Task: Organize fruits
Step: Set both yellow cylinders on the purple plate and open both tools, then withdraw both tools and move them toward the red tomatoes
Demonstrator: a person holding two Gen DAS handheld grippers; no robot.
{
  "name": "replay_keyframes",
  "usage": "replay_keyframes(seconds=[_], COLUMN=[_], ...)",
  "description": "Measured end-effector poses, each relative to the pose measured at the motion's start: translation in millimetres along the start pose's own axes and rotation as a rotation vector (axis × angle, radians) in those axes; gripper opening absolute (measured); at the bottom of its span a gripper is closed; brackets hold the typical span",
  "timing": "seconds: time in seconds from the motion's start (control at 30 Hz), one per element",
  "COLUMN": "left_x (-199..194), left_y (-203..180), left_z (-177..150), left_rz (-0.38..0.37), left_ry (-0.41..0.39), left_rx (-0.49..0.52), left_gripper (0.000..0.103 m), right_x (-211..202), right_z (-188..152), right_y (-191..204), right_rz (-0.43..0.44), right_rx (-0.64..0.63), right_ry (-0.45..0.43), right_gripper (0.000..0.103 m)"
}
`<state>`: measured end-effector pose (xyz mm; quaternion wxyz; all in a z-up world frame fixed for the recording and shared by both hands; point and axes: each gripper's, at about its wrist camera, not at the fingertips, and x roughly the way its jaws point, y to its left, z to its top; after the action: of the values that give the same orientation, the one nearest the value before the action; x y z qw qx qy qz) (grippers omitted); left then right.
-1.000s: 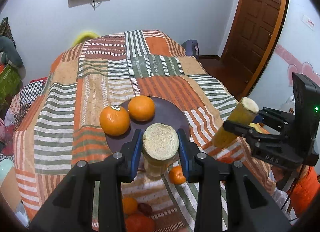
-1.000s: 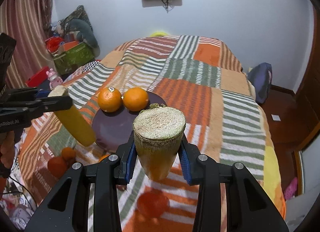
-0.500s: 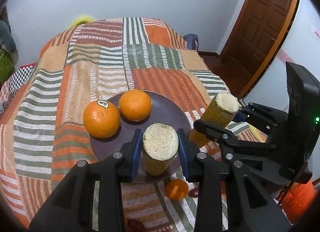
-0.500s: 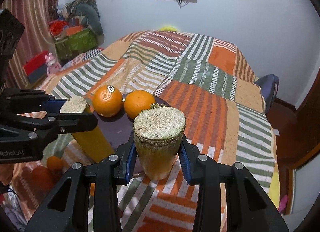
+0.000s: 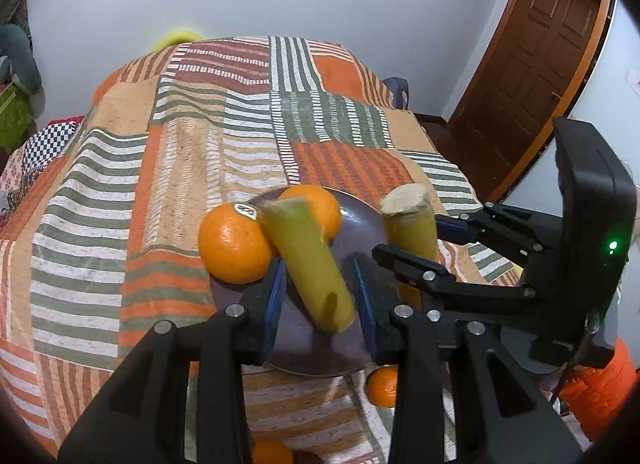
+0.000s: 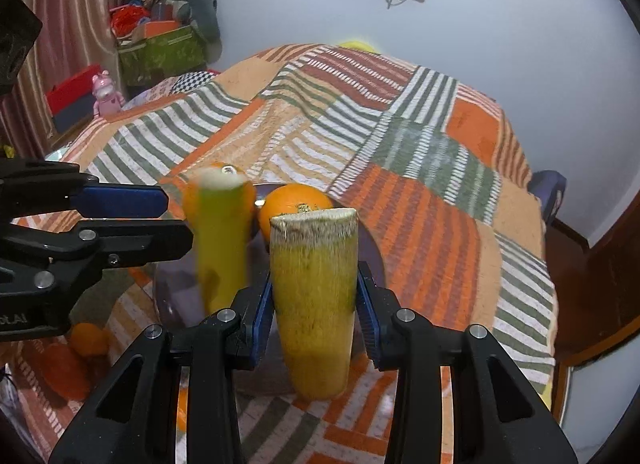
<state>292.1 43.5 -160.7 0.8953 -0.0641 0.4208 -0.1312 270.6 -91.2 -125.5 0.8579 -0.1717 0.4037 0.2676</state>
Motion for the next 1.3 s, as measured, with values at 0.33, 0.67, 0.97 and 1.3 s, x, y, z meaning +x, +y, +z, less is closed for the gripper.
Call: replay_keyframes(seconds=[0.33,0.67,0.97,1.3], left_x=[6.7,2.7,-20.9,-62.3], left_y=[16.3,14.7,13.8,11.2], left_z=[-6.3,-12.6,-17.5,-50.2], left_rz=[0.033,0.089,0.124,0.182], left_ry=[0.028,0.033,0.019,0.013], left_rx=[-0.004,0.037,0.033,0.03], left_gripper=[0.034,0.034,0.038,0.053], right_x=[19.4,25.9,-7.2,-63.2], right_z=[5.8,9.7,2.3,-40.2], right_y=[13.0,3.6,0.3,-6.6], right_rz=[0.029,0.036,0.037,0.025], right_rx=[-0.015,0.036,0.057,0.131], right_ry=[0.04,0.07,0.023,-0.023], right_gripper=[0.035,0.035,0.038,0.044])
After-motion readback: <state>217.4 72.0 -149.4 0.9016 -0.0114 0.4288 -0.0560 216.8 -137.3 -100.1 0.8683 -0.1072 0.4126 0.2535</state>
